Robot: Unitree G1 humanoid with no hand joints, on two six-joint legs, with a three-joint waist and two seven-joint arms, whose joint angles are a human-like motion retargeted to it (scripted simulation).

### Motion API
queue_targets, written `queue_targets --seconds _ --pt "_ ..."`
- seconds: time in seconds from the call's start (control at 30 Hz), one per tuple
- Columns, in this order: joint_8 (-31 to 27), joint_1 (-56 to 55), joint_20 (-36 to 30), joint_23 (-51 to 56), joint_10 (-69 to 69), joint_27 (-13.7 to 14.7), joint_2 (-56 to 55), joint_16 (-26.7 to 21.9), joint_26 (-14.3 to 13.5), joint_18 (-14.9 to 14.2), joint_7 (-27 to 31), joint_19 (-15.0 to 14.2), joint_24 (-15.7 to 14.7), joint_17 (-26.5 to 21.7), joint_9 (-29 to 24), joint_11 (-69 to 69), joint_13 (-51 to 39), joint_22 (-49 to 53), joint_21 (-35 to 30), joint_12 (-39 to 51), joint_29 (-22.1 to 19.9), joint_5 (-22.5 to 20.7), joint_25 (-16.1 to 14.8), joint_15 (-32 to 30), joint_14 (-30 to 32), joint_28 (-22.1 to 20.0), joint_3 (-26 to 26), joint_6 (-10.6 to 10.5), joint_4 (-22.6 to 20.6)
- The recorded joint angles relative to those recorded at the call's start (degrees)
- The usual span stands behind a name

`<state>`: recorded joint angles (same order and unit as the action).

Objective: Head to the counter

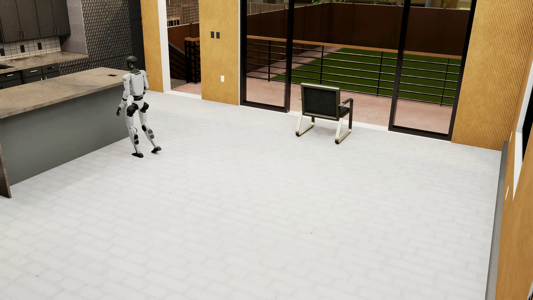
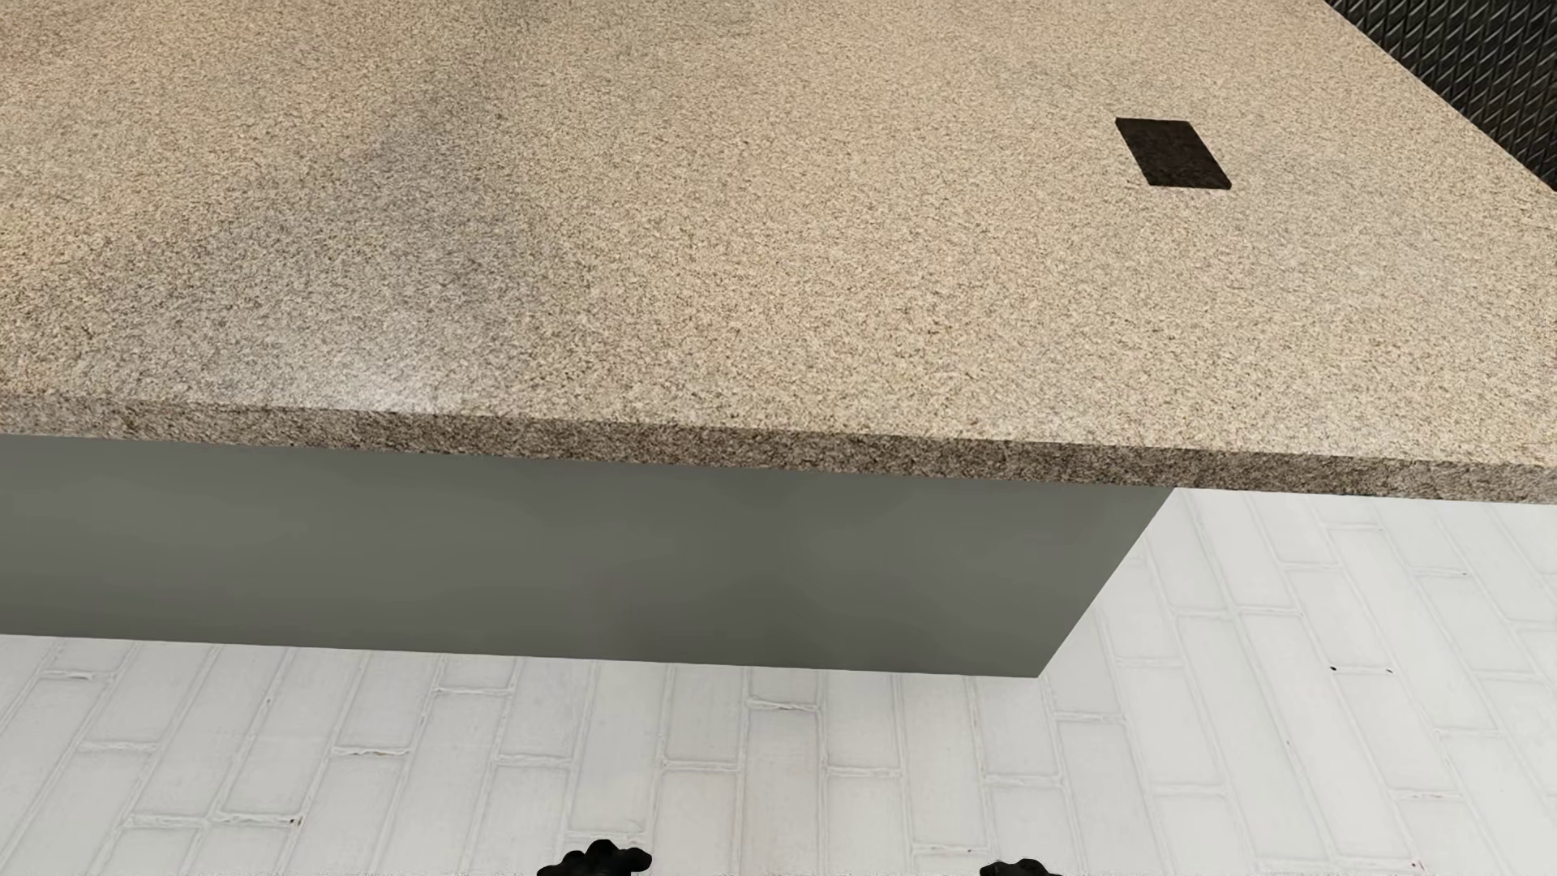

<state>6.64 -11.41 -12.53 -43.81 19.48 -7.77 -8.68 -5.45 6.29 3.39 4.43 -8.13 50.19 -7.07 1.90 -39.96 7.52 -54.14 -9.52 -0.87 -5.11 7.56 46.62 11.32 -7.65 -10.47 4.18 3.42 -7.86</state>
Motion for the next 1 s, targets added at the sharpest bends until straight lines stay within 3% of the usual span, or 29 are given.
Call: queue_targets --seconds 0.07,0.27,0.43,0.5,0.57,0.67,0.9,1.0 --pt "1.21 0.16 -0.23 -0.08 -0.82 -0.22 -0.01 0.08 -0.21 -0.24 0.60 2.38 -0.02 0.17 -0.02 6.70 -0.03 0.35 0.16 0.99 -0.07 0.43 0.04 2.31 0.44 -0.01 -0.36 0.02 0.14" --pt "-10.47 -0.27 -1.20 0.64 -1.12 -0.42 -4.78 0.71 -0.53 -1.45 2.02 0.47 -0.34 -0.20 -0.83 10.78 -0.20 0.82 0.94 2.36 -0.35 -4.09 0.38 2.16 0.95 -0.01 -1.03 -0.31 0.41" --pt "-7.22 0.73 -0.49 -1.11 -2.41 -0.56 0.49 0.57 0.32 -2.95 3.45 5.44 -1.33 0.51 -0.60 20.40 -0.74 0.28 0.39 0.36 0.05 -5.67 0.77 0.60 1.64 -1.13 -0.84 -0.98 2.38" --pt "-7.83 0.92 0.07 -2.12 -2.36 -0.35 1.61 0.68 1.96 -3.69 3.00 5.90 -1.04 0.59 -0.50 22.69 -1.68 0.32 0.03 -1.64 0.37 -7.14 1.17 -0.34 1.54 -4.17 -0.84 -1.63 3.88" --pt "-8.17 0.94 -0.66 -2.44 -2.35 0.18 2.31 1.61 5.78 -4.48 2.79 6.56 -0.03 1.06 -0.43 24.16 -2.42 -0.02 0.58 -2.62 -0.45 -8.44 1.11 -0.83 1.53 -8.26 -1.06 -2.22 5.20" --pt "-7.63 -0.01 -2.60 -2.07 -1.49 0.71 2.20 2.06 7.53 -5.56 3.44 7.46 0.27 1.66 -0.17 24.70 -2.12 -2.10 2.10 -2.09 -1.71 -9.71 0.22 -1.28 1.65 -8.87 -1.60 -3.00 6.36" --pt "-4.23 -4.60 -3.79 -5.24 3.80 -0.93 0.22 1.34 2.96 -6.80 5.08 8.73 -3.03 1.20 -0.06 23.21 -2.32 4.41 1.22 0.76 -0.46 -10.26 1.34 -1.09 2.72 -8.36 -1.85 -4.81 6.54" --pt "-3.20 -6.07 -5.26 -5.69 5.18 -1.24 -0.58 1.14 2.37 -6.97 4.65 9.17 -3.89 0.65 -0.13 22.68 -2.73 7.15 1.46 1.32 -0.66 -10.17 1.35 -1.13 3.47 -8.44 -1.94 -5.59 6.70"
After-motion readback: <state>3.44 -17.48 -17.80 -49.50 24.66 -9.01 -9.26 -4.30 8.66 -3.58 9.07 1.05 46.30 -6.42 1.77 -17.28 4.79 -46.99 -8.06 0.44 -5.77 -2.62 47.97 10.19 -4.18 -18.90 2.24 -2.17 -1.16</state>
